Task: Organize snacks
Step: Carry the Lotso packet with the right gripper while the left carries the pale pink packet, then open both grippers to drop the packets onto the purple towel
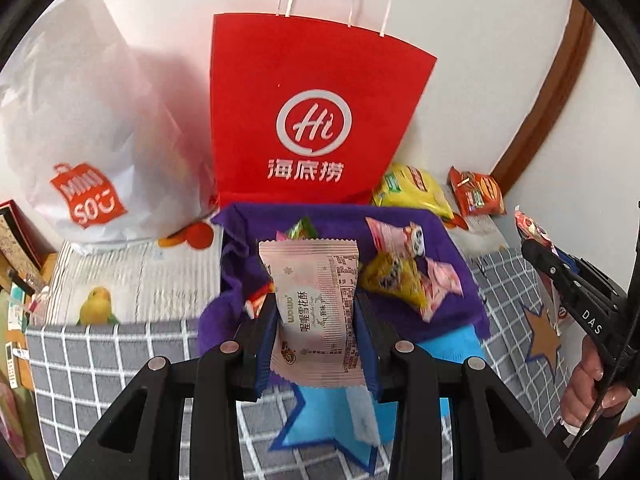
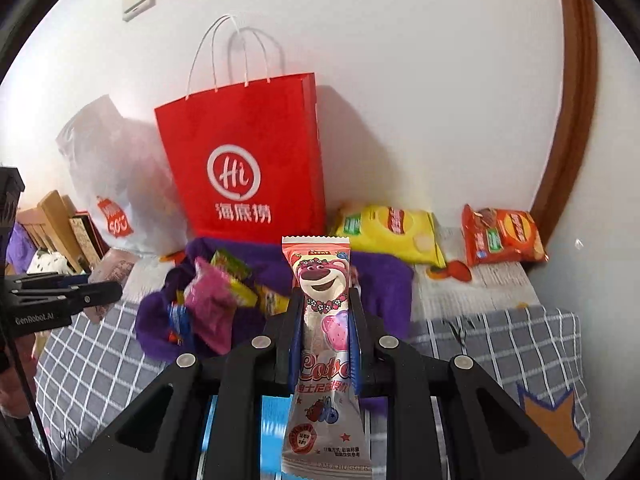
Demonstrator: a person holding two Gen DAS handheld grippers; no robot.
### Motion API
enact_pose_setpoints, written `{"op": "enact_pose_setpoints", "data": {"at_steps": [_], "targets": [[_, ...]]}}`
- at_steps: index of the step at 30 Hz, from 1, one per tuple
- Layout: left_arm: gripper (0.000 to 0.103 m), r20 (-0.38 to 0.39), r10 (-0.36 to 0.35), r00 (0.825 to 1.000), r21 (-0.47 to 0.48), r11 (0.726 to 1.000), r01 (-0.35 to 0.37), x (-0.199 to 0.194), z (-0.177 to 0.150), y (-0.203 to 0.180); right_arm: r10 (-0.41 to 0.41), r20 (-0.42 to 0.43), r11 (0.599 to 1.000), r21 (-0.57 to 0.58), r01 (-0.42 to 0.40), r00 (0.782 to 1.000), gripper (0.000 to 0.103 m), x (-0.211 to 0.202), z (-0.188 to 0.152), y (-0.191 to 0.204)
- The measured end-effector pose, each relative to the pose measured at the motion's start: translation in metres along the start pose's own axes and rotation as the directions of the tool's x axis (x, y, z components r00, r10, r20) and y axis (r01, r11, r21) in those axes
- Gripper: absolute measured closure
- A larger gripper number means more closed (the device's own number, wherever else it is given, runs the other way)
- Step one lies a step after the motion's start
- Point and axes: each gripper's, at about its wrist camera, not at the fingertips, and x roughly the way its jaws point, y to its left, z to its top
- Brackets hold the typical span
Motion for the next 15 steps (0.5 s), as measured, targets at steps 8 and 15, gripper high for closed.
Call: {"op": "enact_pose_setpoints", "data": {"at_steps": [8, 15], "targets": [[0.069, -0.015, -0.016, 1.0, -0.001, 1.0, 0.016, 0.039, 0.026, -0.009, 0.023, -0.021, 1.0, -0.015, -0.023, 1.0, 0.084, 0.041, 0.021, 0.003], [0.069, -0.071, -0.039, 0.997, -0.001, 0.999, 0.039, 0.082, 0.026, -0.009, 0.022, -0.121, 0.999, -0.033, -0.026, 0.992, 0.084, 0.091, 0.01, 0.005]]}}
